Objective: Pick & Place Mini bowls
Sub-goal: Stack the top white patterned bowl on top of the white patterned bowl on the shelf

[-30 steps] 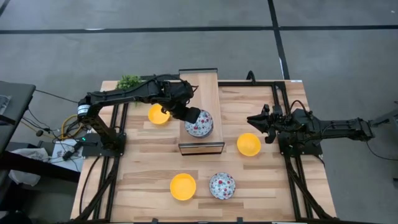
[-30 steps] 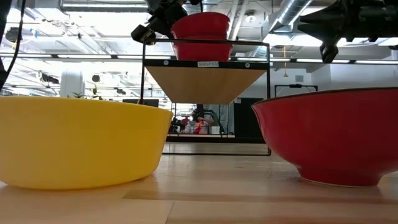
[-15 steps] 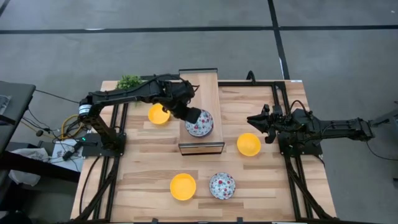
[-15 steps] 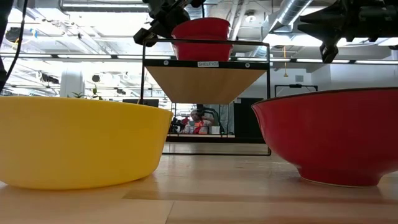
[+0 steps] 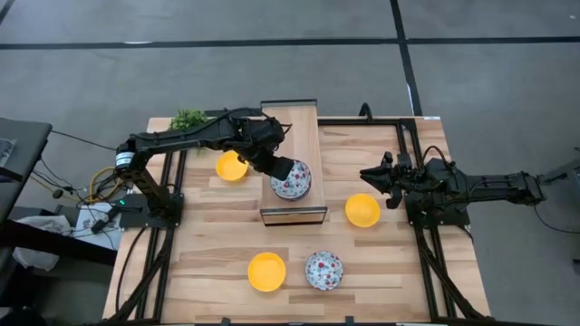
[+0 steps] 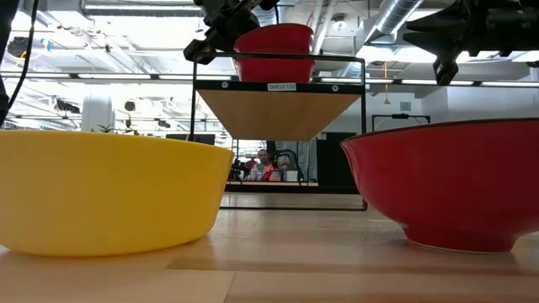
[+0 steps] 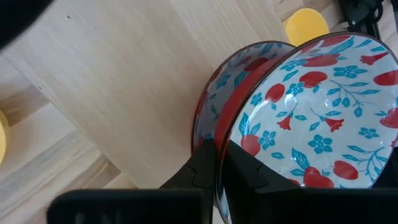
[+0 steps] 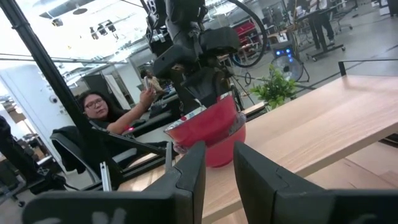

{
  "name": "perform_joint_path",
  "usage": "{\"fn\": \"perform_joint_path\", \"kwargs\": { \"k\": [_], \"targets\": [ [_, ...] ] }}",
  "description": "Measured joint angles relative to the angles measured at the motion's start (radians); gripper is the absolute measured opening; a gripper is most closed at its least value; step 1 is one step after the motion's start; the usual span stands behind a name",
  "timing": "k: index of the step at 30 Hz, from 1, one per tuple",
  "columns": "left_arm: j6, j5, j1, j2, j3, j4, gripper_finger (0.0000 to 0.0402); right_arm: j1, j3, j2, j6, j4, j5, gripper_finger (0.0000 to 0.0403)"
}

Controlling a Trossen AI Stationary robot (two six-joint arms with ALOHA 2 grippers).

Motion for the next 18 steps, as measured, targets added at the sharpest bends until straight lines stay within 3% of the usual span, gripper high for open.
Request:
{"fn": "perform_joint_path", "kwargs": {
  "k": [18],
  "targets": [
    [0.002,0.000,0.000,0.015,0.000,0.001,0.0023,0.000,0.000,0.000,0.000,0.000,0.000,0.0072]
  ]
}}
